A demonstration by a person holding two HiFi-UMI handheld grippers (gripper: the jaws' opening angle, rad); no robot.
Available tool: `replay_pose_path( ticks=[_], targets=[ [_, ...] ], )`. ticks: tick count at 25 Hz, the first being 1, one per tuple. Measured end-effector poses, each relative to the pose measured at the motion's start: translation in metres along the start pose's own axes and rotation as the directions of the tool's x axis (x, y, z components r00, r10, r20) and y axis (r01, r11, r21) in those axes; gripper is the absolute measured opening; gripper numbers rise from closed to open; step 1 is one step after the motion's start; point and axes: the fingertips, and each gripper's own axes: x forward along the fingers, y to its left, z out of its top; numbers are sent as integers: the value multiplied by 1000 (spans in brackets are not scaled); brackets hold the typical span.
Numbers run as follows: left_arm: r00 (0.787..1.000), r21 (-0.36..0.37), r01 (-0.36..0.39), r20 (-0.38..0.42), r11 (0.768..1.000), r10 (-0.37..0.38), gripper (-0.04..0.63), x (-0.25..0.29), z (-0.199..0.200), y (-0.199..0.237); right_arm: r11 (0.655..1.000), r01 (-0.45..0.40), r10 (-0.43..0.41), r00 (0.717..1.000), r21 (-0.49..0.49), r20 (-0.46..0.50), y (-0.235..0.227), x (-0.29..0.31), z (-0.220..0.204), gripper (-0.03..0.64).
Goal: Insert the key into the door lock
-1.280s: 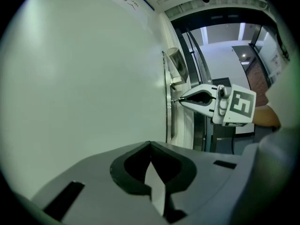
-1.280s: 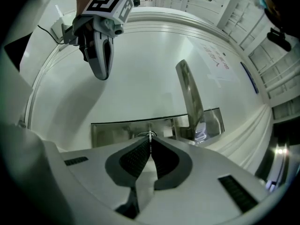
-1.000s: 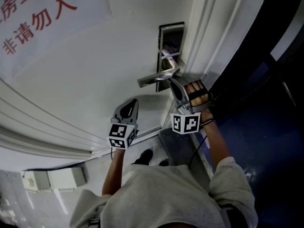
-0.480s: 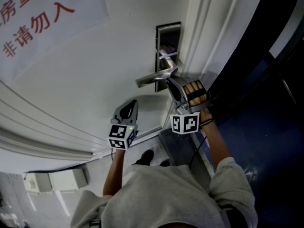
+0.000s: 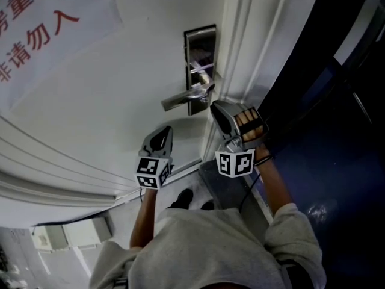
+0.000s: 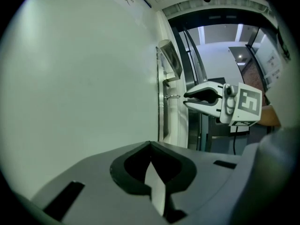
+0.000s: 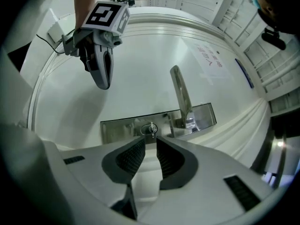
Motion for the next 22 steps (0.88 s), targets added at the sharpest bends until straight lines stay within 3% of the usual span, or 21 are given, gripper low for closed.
replay_pose_path(
  ticks=[8,14,18,22],
  targets=[
    [998,11,61,-9,998,-61,17,17,2,-23,998,-8,12,998,63,-56,13,-24,-20,29],
    [995,18,103,-11,994,-103,17,29,5,-37,987,-9,24,996,161,-89,13,-33,-34,23],
    [991,21,130,-16,991,-129,17,37,5,-45,943,7,35,992,334,-121,13,-42,-47,23],
    [986,28,166,-17,986,-166,17,47,6,-57,863,41,50,985,504,-166,16,-53,-65,23]
  ],
)
